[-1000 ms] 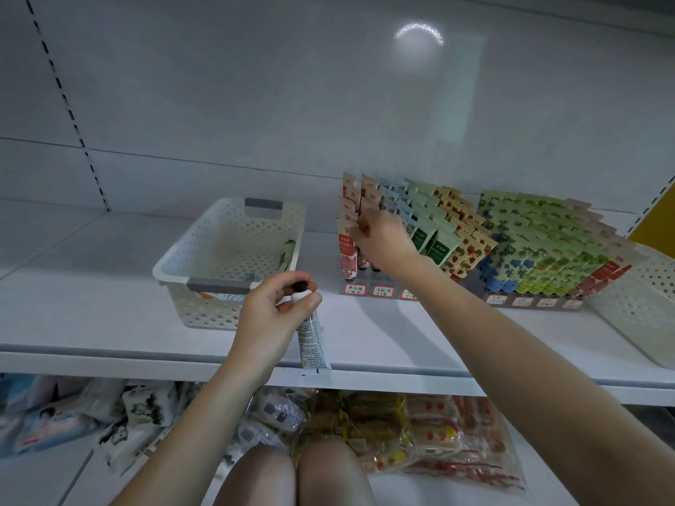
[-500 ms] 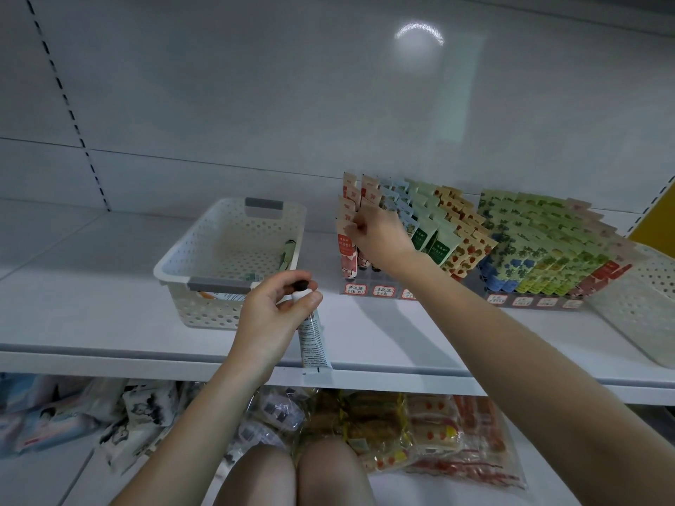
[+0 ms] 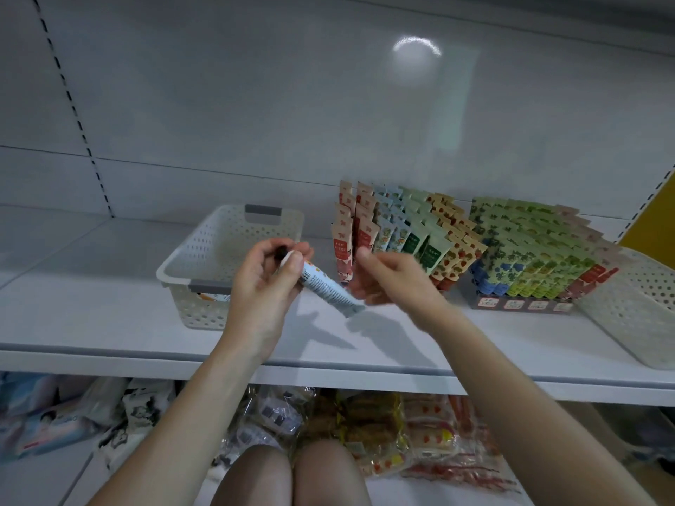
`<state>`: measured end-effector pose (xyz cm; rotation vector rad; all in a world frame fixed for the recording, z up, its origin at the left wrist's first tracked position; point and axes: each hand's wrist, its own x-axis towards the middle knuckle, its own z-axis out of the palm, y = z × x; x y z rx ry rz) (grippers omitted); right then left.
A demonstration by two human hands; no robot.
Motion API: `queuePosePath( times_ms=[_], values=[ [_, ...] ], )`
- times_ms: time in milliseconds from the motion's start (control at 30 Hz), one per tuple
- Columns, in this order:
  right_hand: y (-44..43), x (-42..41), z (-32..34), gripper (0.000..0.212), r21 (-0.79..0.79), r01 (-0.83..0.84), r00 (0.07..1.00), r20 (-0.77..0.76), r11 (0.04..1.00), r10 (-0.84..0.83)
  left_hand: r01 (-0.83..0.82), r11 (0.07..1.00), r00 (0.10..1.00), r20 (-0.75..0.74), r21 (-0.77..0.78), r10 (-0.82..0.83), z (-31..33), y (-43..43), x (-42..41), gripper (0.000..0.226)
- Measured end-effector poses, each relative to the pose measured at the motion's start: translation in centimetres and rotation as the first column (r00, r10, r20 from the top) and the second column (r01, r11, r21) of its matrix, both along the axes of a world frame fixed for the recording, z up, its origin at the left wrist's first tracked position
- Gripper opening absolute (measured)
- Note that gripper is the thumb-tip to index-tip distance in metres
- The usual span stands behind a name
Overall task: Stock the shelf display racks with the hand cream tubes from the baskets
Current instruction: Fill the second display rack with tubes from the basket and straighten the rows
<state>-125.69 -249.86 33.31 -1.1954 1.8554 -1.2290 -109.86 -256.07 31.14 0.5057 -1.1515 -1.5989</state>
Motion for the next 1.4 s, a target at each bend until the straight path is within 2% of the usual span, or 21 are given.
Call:
queuePosePath(
  times_ms=[67,100,167,300,467,567,600,733,800,867,933,1000,1067,1133,1400],
  values=[
    [1.1,0.6,-0.8,0.042,0.131,-0.097,0.955,0.292,0.987,0.055,0.008,1.0,0.999,-0.045,-0.015,-0.008,-0.1,0.6,-0.5,0.019],
    [1.5,0.9,-1.1,0.044,0.137,-0.133,0.905,0.42,0.982,0.064,0.009,0.999,0.999,-0.04,-0.045,-0.011,-0.3,0.9,-0.6,0.019],
    [2.2,1.0,-1.4,0.033,0.09,-0.103,0.837,0.546,0.991,0.037,0.004,0.989,0.999,0.041,-0.149,0.002,-0.8,1.1,-0.6,0.017],
    [3.2,0.0,-1.5,0.008,-0.044,0.114,0.75,0.66,0.993,-0.057,0.047,0.937,0.955,0.29,-0.346,0.06,-1.5,1.2,-0.1,0.024],
    [4.3,-0.8,-2.2,0.005,-0.112,0.258,0.694,0.713,0.96,-0.104,0.088,0.898,0.888,0.442,-0.432,0.126,-2.6,1.7,-0.6,0.035],
    [5.0,-0.9,-3.0,0.012,-0.161,0.337,0.613,0.785,0.927,-0.086,0.098,0.896,0.867,0.479,-0.433,0.137,-3.4,1.9,-1.2,0.031],
    [5.2,-1.0,-3.3,0.012,-0.166,0.35,0.612,0.785,0.922,-0.091,0.099,0.899,0.861,0.49,-0.427,0.138,-3.7,2.0,-1.5,0.028],
    [5.7,-1.8,-3.6,0.01,-0.157,0.361,0.739,0.649,0.919,-0.179,0.121,0.888,0.802,0.571,-0.444,0.176,-4.8,2.4,-3.1,0.026],
    [5.5,-2.6,-2.8,0.009,-0.198,0.394,0.836,0.484,0.897,-0.261,0.172,0.865,0.745,0.637,-0.471,0.199,-5.4,2.2,-3.9,0.024],
    [5.0,-3.9,-1.8,0.008,-0.27,0.43,0.898,0.232,0.862,-0.375,0.25,0.829,0.622,0.739,-0.499,0.258,-6.1,1.6,-4.5,0.031],
    [4.1,-5.1,-1.0,0.018,-0.345,0.435,0.886,-0.004,0.832,-0.465,0.334,0.801,0.479,0.821,-0.497,0.309,-6.8,0.7,-4.6,0.041],
    [2.9,-5.8,-0.5,0.023,-0.385,0.408,0.856,-0.153,0.828,-0.493,0.401,0.77,0.355,0.859,-0.497,0.369,-7.7,0.0,-4.7,0.041],
    [1.7,-6.1,-0.1,0.022,-0.4,0.372,0.837,-0.247,0.838,-0.489,0.452,0.732,0.248,0.86,-0.51,0.446,-8.6,-0.3,-4.6,0.028],
    [0.3,-6.2,-0.2,0.023,-0.403,0.342,0.835,-0.285,0.849,-0.471,0.501,0.697,0.166,0.847,-0.514,0.505,-9.0,-0.3,-4.4,0.028],
    [-2.7,-6.3,-1.3,0.025,-0.368,0.288,0.81,-0.399,0.884,-0.43,0.523,0.659,0.129,0.814,-0.541,0.566,-10.0,-0.6,-4.6,0.036]
  ],
)
